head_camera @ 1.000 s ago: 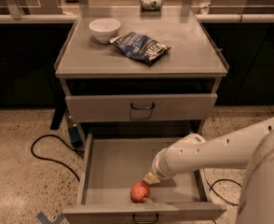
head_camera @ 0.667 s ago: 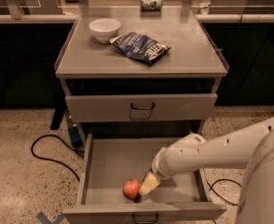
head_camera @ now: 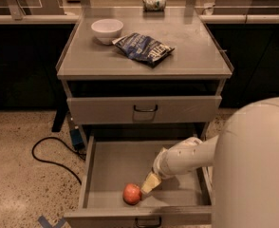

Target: Pick apple from middle drawer and place on counter

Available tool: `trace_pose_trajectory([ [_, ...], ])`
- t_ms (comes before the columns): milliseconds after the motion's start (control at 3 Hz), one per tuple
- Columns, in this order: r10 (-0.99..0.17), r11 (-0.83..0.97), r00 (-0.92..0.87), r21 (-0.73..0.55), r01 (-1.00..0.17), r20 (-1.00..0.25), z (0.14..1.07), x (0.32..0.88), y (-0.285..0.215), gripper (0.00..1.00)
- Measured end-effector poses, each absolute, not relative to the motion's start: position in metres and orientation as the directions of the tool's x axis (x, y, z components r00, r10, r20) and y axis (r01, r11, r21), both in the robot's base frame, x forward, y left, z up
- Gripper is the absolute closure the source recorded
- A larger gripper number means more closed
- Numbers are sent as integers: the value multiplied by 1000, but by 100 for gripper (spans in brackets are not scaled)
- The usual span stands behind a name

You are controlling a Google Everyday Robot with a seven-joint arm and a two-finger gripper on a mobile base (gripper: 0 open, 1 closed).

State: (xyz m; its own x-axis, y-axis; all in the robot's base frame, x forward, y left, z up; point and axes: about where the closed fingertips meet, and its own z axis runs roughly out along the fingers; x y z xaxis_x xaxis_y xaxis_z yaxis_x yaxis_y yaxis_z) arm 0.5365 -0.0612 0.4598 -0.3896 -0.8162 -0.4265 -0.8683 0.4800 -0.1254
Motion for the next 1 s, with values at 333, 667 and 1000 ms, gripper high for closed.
trace_pose_trajectory([
  [333, -800, 476, -390, -86, -875, -457, 414, 549, -44, 0],
  [667, -800, 476, -389, -86, -875, -457, 414, 549, -44, 0],
  [1000, -823, 421, -359, -50, -906, -440, 407, 539, -24, 0],
])
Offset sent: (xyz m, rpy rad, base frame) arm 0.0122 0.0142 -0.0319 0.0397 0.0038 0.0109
